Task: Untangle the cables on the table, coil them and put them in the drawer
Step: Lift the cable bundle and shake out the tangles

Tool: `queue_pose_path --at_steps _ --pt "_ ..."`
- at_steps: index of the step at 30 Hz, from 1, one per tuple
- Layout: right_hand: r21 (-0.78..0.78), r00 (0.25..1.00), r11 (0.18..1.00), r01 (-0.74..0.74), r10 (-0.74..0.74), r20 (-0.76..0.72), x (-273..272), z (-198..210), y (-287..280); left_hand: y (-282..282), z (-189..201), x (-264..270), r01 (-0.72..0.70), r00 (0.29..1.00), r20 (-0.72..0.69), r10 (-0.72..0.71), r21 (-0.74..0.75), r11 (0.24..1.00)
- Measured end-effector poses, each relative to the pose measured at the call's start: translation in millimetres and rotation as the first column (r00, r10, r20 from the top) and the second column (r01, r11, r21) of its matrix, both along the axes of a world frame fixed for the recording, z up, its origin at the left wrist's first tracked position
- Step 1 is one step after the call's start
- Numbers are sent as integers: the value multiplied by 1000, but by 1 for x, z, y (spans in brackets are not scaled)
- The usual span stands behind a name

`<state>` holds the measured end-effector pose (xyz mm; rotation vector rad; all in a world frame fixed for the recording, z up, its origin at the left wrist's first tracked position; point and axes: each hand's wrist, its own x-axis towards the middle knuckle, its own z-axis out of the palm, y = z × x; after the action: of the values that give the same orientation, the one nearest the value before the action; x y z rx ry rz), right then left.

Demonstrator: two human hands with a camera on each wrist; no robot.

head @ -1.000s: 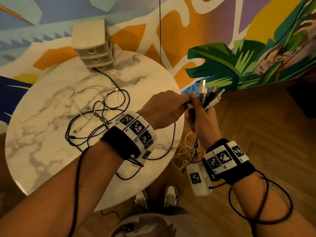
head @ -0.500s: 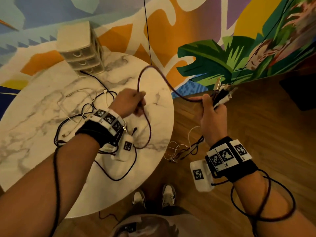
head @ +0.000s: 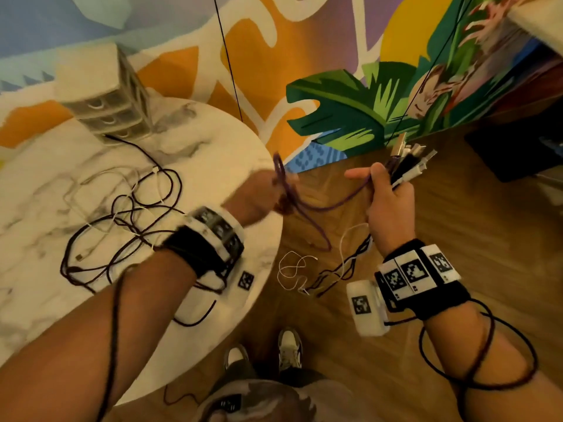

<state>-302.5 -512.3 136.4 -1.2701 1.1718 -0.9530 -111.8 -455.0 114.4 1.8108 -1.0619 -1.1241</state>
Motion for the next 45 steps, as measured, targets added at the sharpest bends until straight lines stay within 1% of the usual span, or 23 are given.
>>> queue_pose_path --at_steps 2,4,5,6,8,9,12,17,18,20,21,22,23,25,26,28,30,32,35,39,42,43,45 --pt "-11 1000 1000 -2 2 8 -6 -1 -3 12 -43 -15 201 943 214 -257 250 947" --pt "-9 1000 1000 -7 7 -4 -12 -3 -6 22 -68 -28 322 827 292 -480 455 831" --pt "-5 1000 1000 -12 12 -8 -14 -4 -7 24 -73 -33 329 793 313 -522 500 801" --pt "-4 1000 1000 -14 13 -9 -17 -6 -7 23 -74 -39 342 794 326 -514 459 820" --pt "-2 1000 1000 -13 13 -22 -20 -10 -4 19 -61 -59 365 878 269 -395 158 918" --pt "-6 999 1000 -14 14 -30 -21 -11 -3 12 -46 -70 345 922 178 -344 28 938" --pt "20 999 999 -30 31 -29 -23 -11 -5 -8 -11 -101 360 931 -68 -358 4 933" --pt "-83 985 993 79 -91 -146 -41 -5 -10 -11 -39 -77 358 929 106 -354 -23 933" --pt "-107 980 988 111 -126 -151 -46 -2 -10 -9 -53 -72 395 899 183 -398 58 917" --pt "-118 979 985 129 -145 -143 -49 3 -10 -4 -81 -67 416 745 387 -543 367 832" --pt "-111 982 987 120 -134 -133 -50 5 -10 -3 -89 -66 395 686 399 -609 498 772" --pt "-103 986 990 97 -109 -125 -49 5 -10 -1 -90 -68 382 685 373 -626 548 744" --pt "-92 990 994 63 -74 -118 -47 5 -9 -4 -86 -72 389 724 336 -602 521 759" --pt "-60 996 998 -2 -3 -87 -42 3 -6 -13 -58 -87 469 812 286 -508 199 861" --pt "-49 999 999 -23 20 -47 -39 3 -4 -19 -40 -96 493 843 245 -479 4 870" --pt "-73 998 997 -32 36 59 -33 5 -7 -31 -7 -110 498 866 128 -482 -169 850" --pt "-113 992 993 -38 52 119 -32 11 -15 -39 19 -118 476 875 17 -484 -213 853" --pt "-153 990 984 -94 109 90 -31 17 -21 -43 36 -125 356 882 -223 -416 -263 897" --pt "-108 986 982 -154 159 43 -31 22 -20 -47 49 -132 194 852 -450 -267 -202 960" --pt "-32 954 955 -294 296 56 -35 19 -20 -43 49 -121 277 816 -481 -320 -161 947" --pt "93 873 880 -466 441 207 -27 7 -16 -43 57 -112 185 879 -411 -242 -174 967" --pt "108 853 850 -515 498 155 -25 -2 -11 -43 63 -109 131 889 -415 -196 -180 975" --pt "82 797 806 -587 592 -115 -27 -26 2 -44 74 -102 91 894 -417 -166 -194 977"
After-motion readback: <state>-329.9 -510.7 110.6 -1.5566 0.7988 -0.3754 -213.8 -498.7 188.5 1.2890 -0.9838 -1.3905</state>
